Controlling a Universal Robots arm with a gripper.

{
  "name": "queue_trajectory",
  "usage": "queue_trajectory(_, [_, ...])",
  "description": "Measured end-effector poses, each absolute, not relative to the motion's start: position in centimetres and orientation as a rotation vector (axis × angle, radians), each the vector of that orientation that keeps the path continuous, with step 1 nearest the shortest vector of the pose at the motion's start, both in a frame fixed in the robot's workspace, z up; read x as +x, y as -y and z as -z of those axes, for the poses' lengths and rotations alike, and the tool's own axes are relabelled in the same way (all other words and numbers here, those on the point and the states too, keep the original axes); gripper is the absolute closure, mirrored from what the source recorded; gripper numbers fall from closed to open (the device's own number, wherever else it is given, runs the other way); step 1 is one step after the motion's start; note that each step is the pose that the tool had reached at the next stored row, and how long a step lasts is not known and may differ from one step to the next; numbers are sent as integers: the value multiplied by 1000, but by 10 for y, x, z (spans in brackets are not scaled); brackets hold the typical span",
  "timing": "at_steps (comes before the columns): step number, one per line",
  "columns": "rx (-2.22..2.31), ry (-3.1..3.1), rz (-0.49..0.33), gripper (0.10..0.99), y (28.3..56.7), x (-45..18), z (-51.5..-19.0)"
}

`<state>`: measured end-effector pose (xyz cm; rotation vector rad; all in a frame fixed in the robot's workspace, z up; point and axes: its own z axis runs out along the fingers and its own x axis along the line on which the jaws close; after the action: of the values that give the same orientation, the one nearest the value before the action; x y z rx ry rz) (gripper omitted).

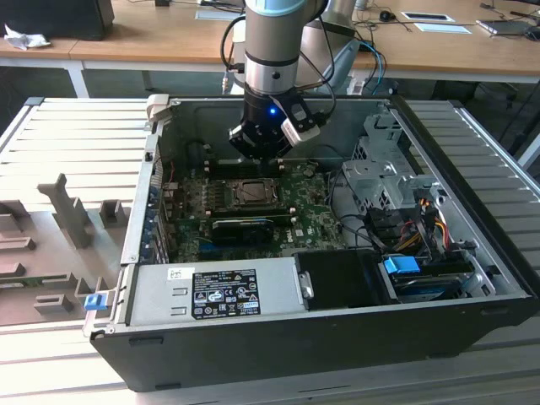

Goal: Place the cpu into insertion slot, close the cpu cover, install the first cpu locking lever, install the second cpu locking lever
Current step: 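Install the second cpu locking lever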

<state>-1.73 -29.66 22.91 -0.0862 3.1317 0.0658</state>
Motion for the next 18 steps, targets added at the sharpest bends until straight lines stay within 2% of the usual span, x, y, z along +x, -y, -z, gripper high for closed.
queue_trajectory(10, [-87,-3132,-66,980,297,-17,-241])
queue_trajectory(18, [-86,-3132,-67,980,315,-17,-240])
